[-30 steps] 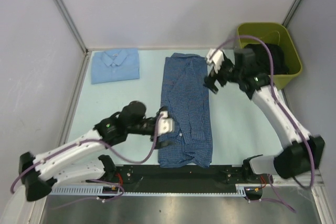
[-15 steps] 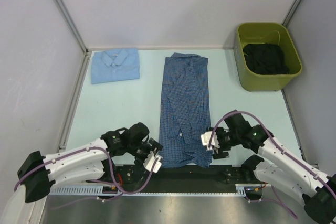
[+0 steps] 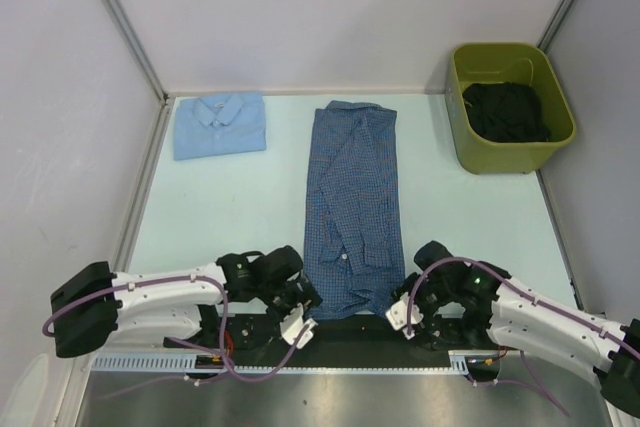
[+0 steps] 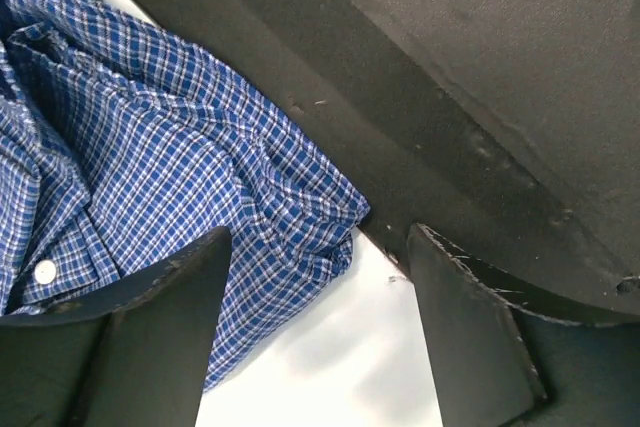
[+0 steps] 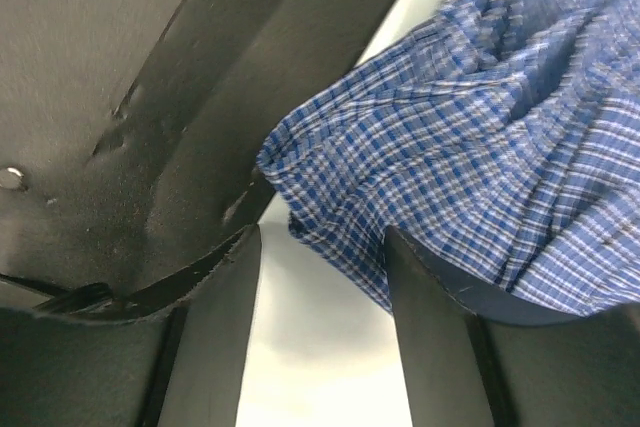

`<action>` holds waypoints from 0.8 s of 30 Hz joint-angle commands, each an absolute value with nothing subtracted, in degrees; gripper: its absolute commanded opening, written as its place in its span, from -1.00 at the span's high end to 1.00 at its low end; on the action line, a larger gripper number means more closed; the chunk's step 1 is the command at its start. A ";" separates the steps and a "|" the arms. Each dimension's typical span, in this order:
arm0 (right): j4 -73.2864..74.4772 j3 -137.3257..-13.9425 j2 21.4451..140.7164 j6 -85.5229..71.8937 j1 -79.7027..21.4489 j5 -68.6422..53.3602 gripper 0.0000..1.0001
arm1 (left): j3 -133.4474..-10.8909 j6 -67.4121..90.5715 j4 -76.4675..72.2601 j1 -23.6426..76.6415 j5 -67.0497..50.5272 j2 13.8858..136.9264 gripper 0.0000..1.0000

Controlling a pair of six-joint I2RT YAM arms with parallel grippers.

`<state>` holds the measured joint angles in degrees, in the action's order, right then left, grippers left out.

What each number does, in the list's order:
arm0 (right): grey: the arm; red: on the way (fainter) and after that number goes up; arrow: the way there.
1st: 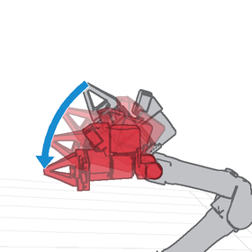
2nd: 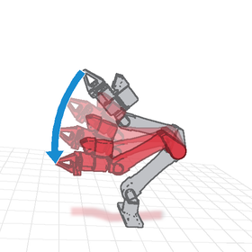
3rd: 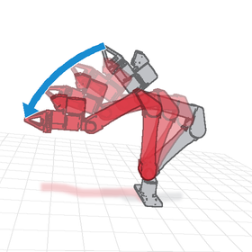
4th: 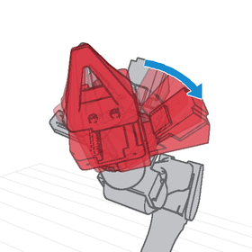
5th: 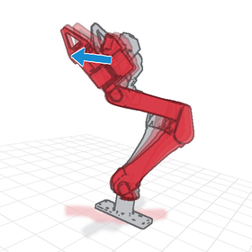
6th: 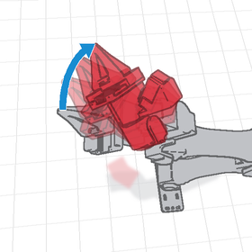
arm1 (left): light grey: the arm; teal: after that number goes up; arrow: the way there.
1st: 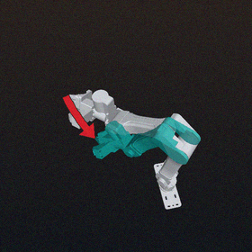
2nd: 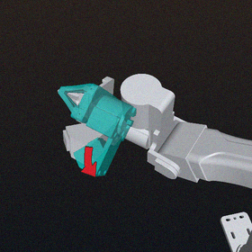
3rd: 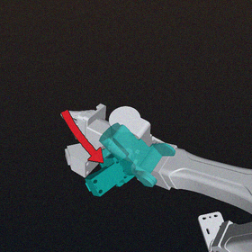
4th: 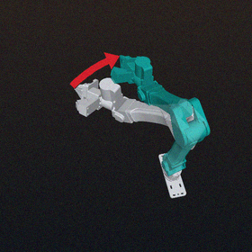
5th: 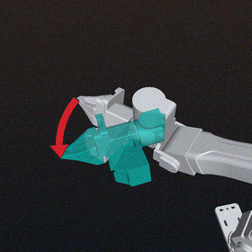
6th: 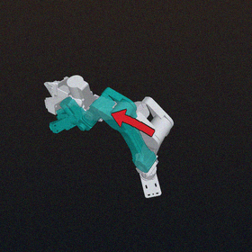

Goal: Fold and stack the long sleeve shirts
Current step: Fold the shirt

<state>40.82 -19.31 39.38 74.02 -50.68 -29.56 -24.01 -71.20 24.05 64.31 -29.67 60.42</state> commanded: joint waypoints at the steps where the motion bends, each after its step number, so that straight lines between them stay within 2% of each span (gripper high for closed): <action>1: 34.81 -16.53 39.28 78.40 -52.47 -27.34 -0.08 | -24.17 -73.92 21.71 65.92 -26.99 63.01 -0.44; 2: 34.37 -16.44 40.24 78.22 -52.99 -27.07 -0.03 | -24.26 -73.39 20.84 66.61 -26.46 63.45 -0.38; 3: 33.84 -16.35 40.95 77.96 -53.96 -26.29 0.03 | -24.61 -72.87 20.57 66.88 -26.02 64.68 -0.18; 5: 33.49 -16.00 42.18 77.52 -54.67 -25.14 0.31 | -25.05 -70.94 19.43 67.15 -24.88 65.47 0.06; 6: 33.14 -15.82 42.27 77.35 -54.84 -24.27 0.40 | -25.05 -70.75 19.42 67.15 -24.79 65.30 0.27; 7: 33.05 -15.65 42.19 77.17 -54.84 -23.91 0.65 | -24.96 -70.58 20.38 67.24 -25.13 64.61 0.35; 10: 34.71 -15.99 40.09 76.12 -54.93 -23.12 1.00 | -24.26 -70.93 24.85 67.24 -26.71 61.09 0.66; 12: 37.07 -16.17 36.76 76.11 -54.93 -23.29 1.00 | -23.03 -70.58 26.10 67.24 -26.81 59.07 0.81; 14: 38.67 -16.35 34.81 75.85 -54.93 -23.73 1.00 | -21.72 -69.61 26.11 67.32 -26.81 56.52 0.81; 16: 39.29 -16.08 32.44 75.67 -54.93 -23.91 1.00 | -21.45 -67.95 24.88 67.24 -26.81 54.85 0.55; 17: 39.03 -15.91 32.08 75.50 -55.02 -23.91 1.00 | -21.10 -67.59 24.35 67.24 -26.20 54.41 0.36; 18: 38.41 -15.91 31.91 75.24 -55.11 -23.82 1.00 | -20.75 -67.41 23.74 67.24 -25.67 54.06 -0.01; 19: 37.89 -15.91 32.17 74.89 -55.11 -23.82 1.00 | -20.48 -67.59 22.34 67.24 -24.97 53.70 -0.14; 21: 35.96 -16.34 32.87 73.57 -55.02 -23.64 1.00 | -19.51 -67.50 20.57 67.24 -22.25 52.65 -0.38; 24: 33.94 -17.05 35.50 72.60 -55.02 -23.91 0.99 | -18.55 -70.04 20.04 67.24 -21.45 52.56 -0.51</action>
